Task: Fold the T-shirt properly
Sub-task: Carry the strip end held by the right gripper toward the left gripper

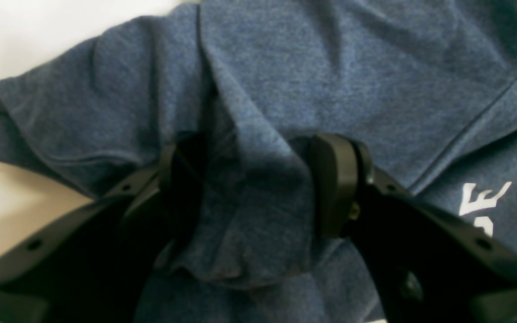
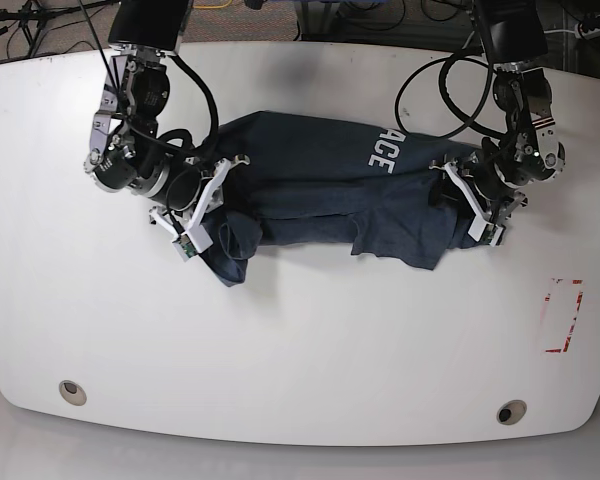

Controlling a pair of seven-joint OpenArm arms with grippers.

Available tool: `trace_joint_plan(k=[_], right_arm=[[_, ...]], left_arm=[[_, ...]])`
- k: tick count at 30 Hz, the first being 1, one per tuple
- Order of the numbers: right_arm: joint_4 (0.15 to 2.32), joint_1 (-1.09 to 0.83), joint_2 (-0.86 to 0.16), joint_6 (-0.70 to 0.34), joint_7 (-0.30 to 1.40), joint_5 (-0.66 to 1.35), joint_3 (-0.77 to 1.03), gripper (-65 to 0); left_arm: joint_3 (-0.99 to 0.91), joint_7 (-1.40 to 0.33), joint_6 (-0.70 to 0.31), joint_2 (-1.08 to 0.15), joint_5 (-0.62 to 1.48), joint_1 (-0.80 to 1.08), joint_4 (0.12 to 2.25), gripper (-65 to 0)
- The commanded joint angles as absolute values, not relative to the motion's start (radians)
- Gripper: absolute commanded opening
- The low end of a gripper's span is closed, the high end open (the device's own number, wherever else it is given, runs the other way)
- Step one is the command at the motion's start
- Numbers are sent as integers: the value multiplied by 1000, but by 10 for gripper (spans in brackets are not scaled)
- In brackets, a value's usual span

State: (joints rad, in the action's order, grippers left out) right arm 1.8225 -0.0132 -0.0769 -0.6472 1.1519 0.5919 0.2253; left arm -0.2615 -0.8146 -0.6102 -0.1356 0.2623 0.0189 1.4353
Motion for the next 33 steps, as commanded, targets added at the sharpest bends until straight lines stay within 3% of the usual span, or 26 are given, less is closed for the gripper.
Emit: trace_joint_plan(k=[1,11,13,19,22,24,33], right_arm=[[1833,2,-56,-648,1127,570,203,-617],[1834,1,-41,-621,1129,552,120,-607],[1833,2,-41,-593,1129,552,101,-566],[1836,2,-39,-483,1125,559,33,-252],[1836,5,-36,-467,1124,559,10,-151],[1844,7,-28,-469,1124,559,-2,-119],[2000,-31,-61,-470,1125,561,-30,-120]], left_arm=[[-252,-934,-610,-128,208,42,1419,-318],[-252,-934,-610,-128,208,41,1417,-318],[-252,-934,-610,-128,208,41,1417,-318],[-251,-934,-610,-128,208,38,1417,-317],[-251,-934,-610,-128,208,38,1415,-317],[-251,-934,-610,-128,208,36,1411,-317],[-249,-934,-610,-128,208,36,1411,-315]])
